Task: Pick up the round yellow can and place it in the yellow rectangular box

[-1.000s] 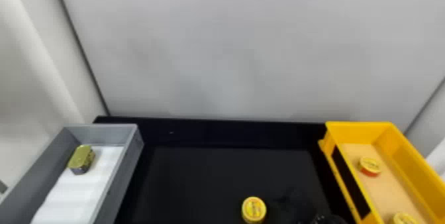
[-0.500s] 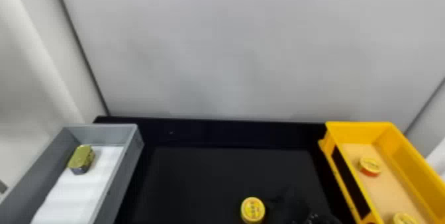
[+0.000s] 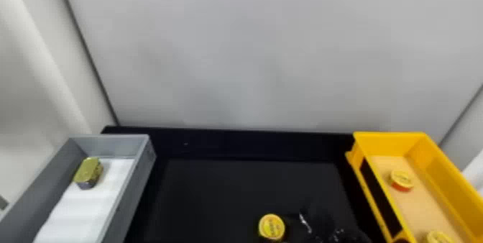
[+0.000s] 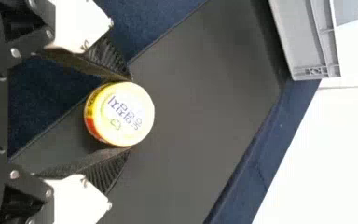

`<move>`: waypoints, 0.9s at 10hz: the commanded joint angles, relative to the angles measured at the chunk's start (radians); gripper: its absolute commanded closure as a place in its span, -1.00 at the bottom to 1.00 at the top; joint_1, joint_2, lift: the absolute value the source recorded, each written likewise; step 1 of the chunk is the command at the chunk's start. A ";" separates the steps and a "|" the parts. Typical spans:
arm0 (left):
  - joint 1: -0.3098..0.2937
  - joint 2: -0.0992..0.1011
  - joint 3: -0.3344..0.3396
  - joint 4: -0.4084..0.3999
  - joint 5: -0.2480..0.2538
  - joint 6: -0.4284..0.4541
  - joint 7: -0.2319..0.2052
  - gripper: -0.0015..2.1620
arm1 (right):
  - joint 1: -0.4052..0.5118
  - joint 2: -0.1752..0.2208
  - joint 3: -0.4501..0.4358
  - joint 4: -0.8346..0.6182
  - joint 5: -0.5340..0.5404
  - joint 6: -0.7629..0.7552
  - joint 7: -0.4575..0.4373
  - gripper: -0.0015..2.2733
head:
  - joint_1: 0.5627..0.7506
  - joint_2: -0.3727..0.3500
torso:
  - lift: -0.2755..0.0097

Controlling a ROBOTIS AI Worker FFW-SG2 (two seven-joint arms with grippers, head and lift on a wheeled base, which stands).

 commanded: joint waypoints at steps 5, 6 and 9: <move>-0.002 -0.003 0.006 -0.001 0.000 -0.002 0.000 -0.88 | 0.008 0.002 -0.009 -0.010 0.003 0.000 -0.008 -0.42 | -0.29 0.07 | 0.54; -0.002 -0.003 0.008 0.000 0.000 -0.002 0.000 -0.88 | 0.010 0.002 -0.012 -0.015 0.005 -0.002 -0.008 -0.39 | -0.29 0.07 | 0.54; 0.000 -0.003 0.003 0.000 0.000 0.000 0.000 -0.88 | 0.010 0.011 -0.024 -0.030 0.009 0.001 -0.010 -0.34 | -0.29 0.07 | 0.54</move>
